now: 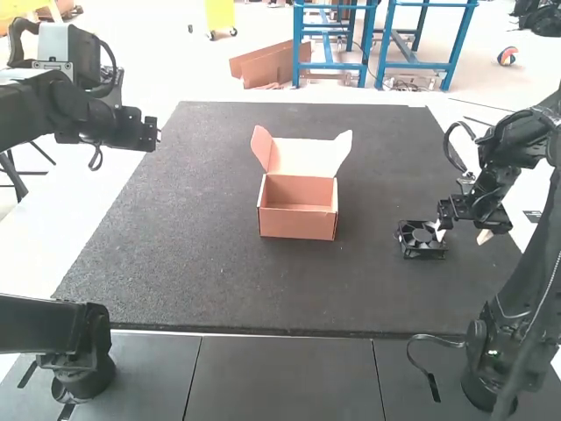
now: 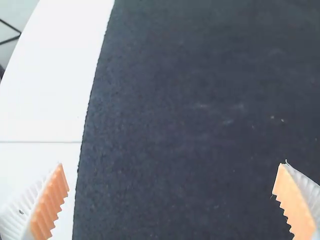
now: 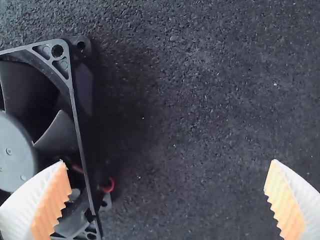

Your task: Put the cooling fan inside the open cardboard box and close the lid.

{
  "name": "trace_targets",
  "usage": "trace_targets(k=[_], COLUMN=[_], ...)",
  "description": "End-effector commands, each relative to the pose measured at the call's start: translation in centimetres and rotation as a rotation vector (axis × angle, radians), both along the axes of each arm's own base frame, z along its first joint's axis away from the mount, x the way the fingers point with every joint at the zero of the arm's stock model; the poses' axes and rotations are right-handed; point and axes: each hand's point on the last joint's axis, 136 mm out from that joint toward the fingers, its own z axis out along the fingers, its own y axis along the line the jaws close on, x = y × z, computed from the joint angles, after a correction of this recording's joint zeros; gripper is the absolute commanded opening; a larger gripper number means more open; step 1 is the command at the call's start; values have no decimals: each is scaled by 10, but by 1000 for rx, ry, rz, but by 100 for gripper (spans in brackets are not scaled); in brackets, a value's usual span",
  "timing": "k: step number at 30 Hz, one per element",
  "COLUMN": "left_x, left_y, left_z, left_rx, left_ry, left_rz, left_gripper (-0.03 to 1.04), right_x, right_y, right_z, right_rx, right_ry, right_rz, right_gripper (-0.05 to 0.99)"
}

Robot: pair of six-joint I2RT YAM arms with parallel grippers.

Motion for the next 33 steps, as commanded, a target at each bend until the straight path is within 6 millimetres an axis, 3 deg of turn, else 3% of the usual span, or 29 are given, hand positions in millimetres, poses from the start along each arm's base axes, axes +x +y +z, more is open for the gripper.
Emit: trace_targets(k=[1, 9, 25, 33], left_x=[-1, -1, -2, -4], left_y=[4, 4, 5, 5], left_z=[3, 1, -2, -3], left_rx=[17, 16, 16, 16], left_ry=[-9, -3, 3, 9], left_rz=[9, 9, 11, 11], left_gripper=[97, 97, 97, 97], right_x=[7, 17, 16, 9], right_y=[-2, -3, 8, 7], right_z=[-3, 4, 10, 0], right_rx=[-7, -2, 44, 35], right_ry=[6, -22, -4, 23], right_rz=[7, 8, 21, 21], right_gripper=[90, 90, 90, 90])
